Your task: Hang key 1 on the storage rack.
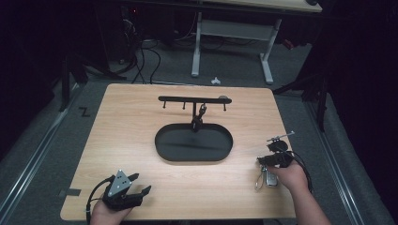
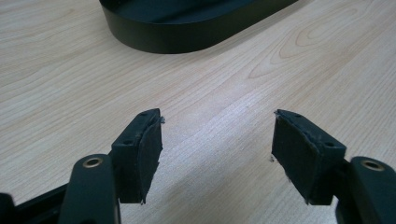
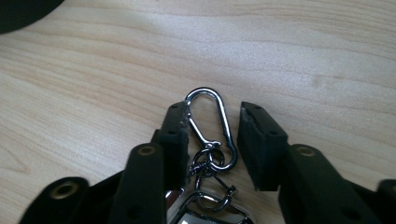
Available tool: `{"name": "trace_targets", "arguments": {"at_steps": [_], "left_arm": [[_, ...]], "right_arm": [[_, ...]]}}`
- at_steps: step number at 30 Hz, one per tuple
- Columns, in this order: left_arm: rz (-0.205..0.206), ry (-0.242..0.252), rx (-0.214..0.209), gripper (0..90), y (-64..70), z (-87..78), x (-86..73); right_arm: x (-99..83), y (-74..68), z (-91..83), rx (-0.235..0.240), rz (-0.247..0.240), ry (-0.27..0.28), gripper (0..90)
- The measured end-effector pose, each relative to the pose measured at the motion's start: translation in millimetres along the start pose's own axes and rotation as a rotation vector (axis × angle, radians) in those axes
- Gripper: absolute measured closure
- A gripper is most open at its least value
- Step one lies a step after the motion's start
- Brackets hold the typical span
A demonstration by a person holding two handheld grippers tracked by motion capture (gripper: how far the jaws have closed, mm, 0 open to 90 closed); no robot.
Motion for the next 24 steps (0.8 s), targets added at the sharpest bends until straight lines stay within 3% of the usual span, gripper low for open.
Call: {"name": "trace_targets", "arguments": {"at_steps": [9, 11, 24], "left_arm": [[0.002, 0.002, 0.000, 33.9, 0.6, -0.4, 0.3], [0.002, 0.003, 0.000, 34.0, 0.7, -0.3, 0.3], [0.005, 0.002, -0.004, 34.1, 1.1, -0.3, 0.8]], "right_arm": [[-2.7, -9.8, -0.5, 0.017, -0.041, -0.018, 77.4], [-2.7, -12.9, -1.2, 0.027, -0.049, -0.016, 85.9], [-2.1, -26.6, 0.5, -0.020, -0.142, -0.059, 85.1]]}}
Point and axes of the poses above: each handheld gripper's, and its own axes: z roughly forward along the jaws, x roughly out of its top, y roughly to its right, the point moved 5 cm from there along z, roughly forward along the jaws, and after that the axes turned 1 degree about -z, right-handed, at the moved point
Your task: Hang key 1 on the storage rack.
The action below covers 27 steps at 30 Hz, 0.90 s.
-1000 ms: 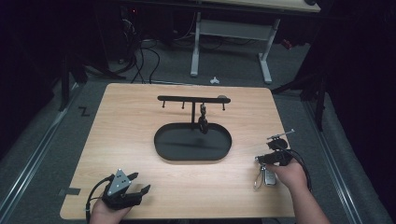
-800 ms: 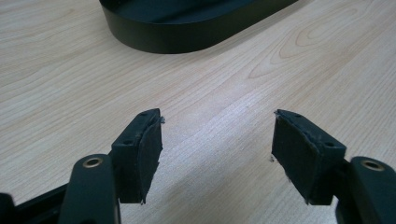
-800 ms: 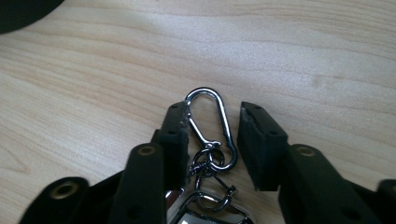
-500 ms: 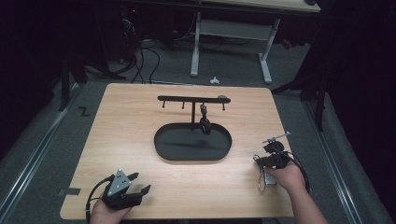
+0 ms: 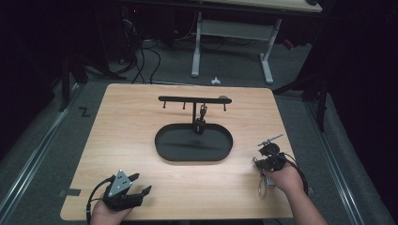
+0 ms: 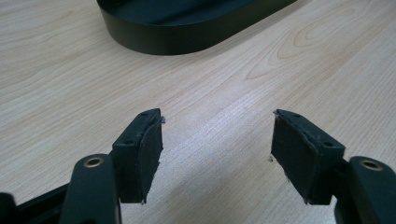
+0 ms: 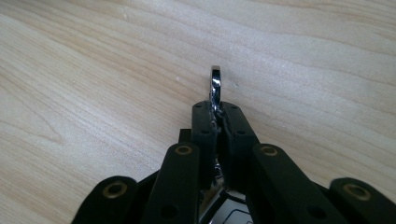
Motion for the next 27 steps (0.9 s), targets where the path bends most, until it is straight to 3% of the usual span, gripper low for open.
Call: {"name": "trace_targets", "arguments": {"at_steps": [10, 14, 20, 25, 27], "left_arm": [[0.000, 0.004, -0.002, 34.1, 0.0, -0.2, 0.3], [0.002, 0.004, -0.003, 34.1, -0.6, -0.7, 0.6], [0.005, 0.005, -0.004, 34.1, -0.8, -0.4, 0.8], [0.006, 0.005, -0.005, 34.1, 0.8, -0.4, 0.4], [0.009, 0.005, -0.005, 34.1, 1.4, -1.3, 0.7]], "right_arm": [[7.3, -7.2, 0.2, -0.064, -0.037, -0.093, 85.5], [8.6, -7.1, 0.3, -0.061, -0.041, -0.109, 85.5], [9.0, -7.4, 0.5, -0.015, -0.032, -0.123, 85.7], [12.2, -7.8, 0.8, -0.031, -0.030, -0.153, 86.0], [13.8, -9.3, -0.1, -0.012, -0.023, -0.156, 86.0]]}}
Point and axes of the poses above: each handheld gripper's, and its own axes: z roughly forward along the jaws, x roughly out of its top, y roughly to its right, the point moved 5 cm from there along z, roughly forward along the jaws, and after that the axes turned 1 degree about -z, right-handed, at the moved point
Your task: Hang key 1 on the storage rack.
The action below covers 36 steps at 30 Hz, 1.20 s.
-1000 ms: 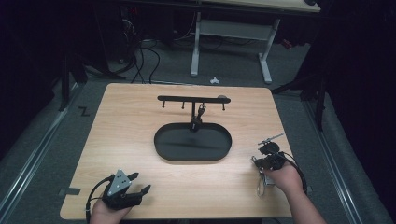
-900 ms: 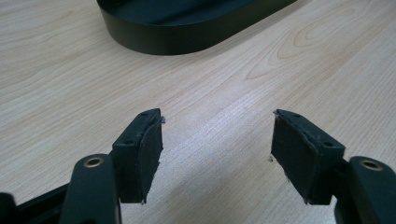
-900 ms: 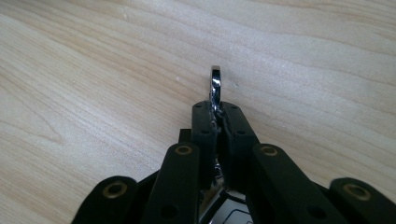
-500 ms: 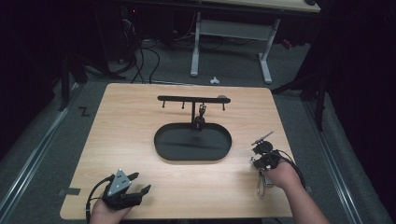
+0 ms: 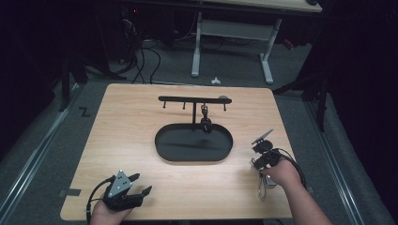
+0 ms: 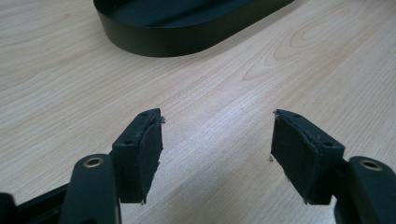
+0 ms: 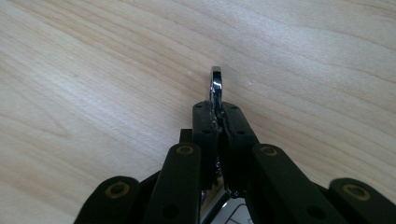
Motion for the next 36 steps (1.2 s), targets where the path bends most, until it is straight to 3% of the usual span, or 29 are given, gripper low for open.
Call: {"name": "trace_targets", "arguments": {"at_steps": [4, 23, 30, 36], "left_arm": [[-0.002, -0.002, 0.001, 34.2, -0.5, 0.1, -0.5], [-0.004, 0.009, 0.003, 34.5, -0.8, 0.9, 0.8], [0.013, 0.061, 0.014, 34.8, 0.7, -2.7, 6.7], [0.016, 0.054, 0.020, 33.7, -0.3, -2.3, 6.3]], "right_arm": [[2.6, -3.8, -14.5, 0.017, -0.022, 0.003, 86.0], [5.9, -11.2, -85.6, -0.010, -0.058, 0.089, 86.0], [13.0, -22.7, -98.4, -0.007, -0.086, 0.125, 86.0], [20.0, -27.5, -104.7, 0.001, -0.096, 0.145, 86.0]]}}
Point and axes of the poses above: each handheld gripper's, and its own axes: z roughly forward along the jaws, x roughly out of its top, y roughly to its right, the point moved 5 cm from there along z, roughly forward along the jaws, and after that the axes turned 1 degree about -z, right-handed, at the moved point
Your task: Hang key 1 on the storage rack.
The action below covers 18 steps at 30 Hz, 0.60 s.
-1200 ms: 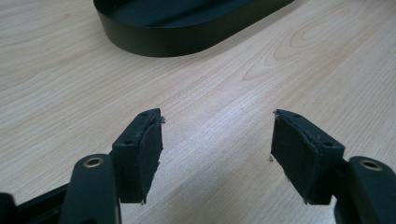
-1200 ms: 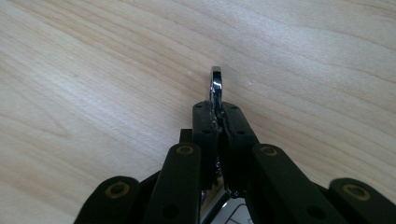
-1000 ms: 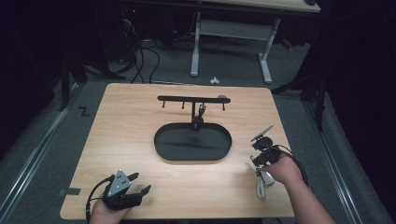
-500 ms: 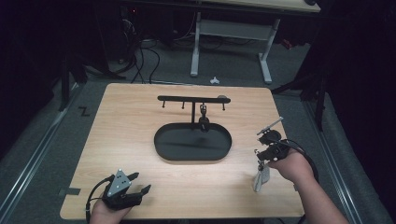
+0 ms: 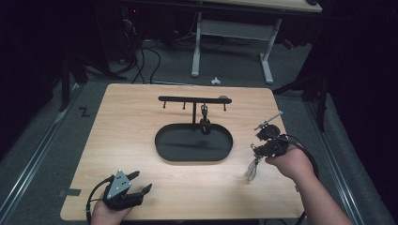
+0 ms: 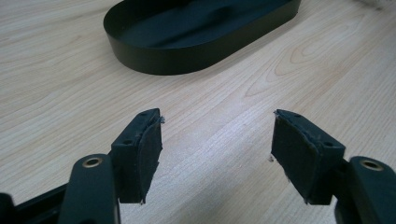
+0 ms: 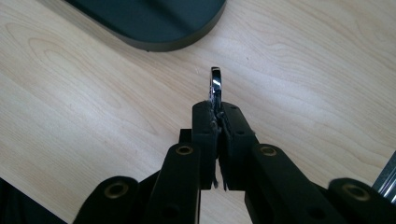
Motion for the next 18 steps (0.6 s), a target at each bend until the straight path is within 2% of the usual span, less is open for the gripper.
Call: {"name": "trace_targets", "arguments": {"at_steps": [12, 18], "left_arm": [[-0.011, -0.001, 0.000, 33.5, -1.4, 0.8, -0.7], [-0.005, -0.003, -0.004, 33.6, 0.3, 1.8, 0.6]], "right_arm": [[16.2, -5.8, -12.4, -0.011, -0.021, 0.031, 86.0], [32.3, -13.9, -18.6, -0.013, -0.053, 0.046, 86.0]]}}
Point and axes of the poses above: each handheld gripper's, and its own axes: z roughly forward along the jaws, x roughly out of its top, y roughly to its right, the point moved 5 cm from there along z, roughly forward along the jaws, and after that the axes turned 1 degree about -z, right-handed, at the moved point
